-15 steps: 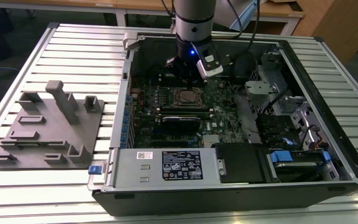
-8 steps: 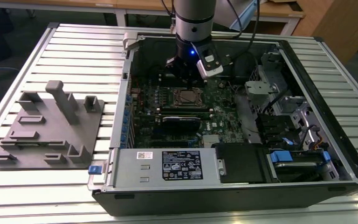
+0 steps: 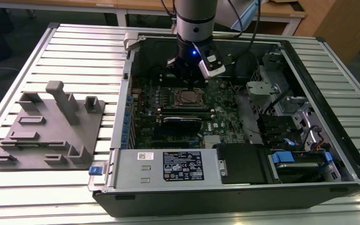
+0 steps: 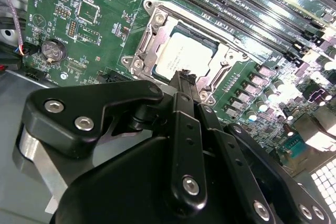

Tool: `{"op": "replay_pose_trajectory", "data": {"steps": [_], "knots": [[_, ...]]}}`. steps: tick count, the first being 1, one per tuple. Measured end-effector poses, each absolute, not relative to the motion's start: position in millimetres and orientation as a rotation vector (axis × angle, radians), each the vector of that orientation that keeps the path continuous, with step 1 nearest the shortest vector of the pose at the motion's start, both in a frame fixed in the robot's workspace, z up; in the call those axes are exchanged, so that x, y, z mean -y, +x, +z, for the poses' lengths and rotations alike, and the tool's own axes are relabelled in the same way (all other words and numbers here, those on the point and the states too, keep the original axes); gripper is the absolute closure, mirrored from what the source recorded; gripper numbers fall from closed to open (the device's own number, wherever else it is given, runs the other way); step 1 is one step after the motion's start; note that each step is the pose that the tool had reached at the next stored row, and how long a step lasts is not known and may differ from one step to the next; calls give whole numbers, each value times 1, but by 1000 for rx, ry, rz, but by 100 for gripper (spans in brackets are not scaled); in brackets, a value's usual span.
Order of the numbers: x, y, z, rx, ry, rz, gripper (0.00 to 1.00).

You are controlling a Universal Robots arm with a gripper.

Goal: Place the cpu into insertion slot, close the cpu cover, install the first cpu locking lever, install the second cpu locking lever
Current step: 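Install the second cpu locking lever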

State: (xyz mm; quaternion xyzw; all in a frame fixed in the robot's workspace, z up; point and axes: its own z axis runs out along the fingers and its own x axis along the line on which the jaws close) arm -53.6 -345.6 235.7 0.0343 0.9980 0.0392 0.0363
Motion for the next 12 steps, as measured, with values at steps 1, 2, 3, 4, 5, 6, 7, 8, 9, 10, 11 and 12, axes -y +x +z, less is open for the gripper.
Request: {"op": "replay_pose_trajectory", "data": {"steps": [1, 2, 3, 4, 5, 6, 7, 8, 9, 10, 11, 12], "knots": [[346, -54, 236, -3065, 104, 120, 89], [346, -54, 236, -3065, 103, 120, 89], [346, -54, 236, -3065, 102, 121, 89], [346, -54, 236, -3065, 102, 121, 89], [346, -54, 236, -3065, 101, 121, 89], [346, -54, 236, -3065, 101, 121, 89], [346, -54, 236, -3065, 100, 121, 89], [346, -54, 236, -3065, 100, 121, 89], [346, -54, 236, -3065, 100, 121, 89], [346, -54, 236, -3065, 99, 121, 89], [346, -54, 236, -3065, 99, 121, 89], [346, -54, 236, -3065, 98, 121, 89]]}}
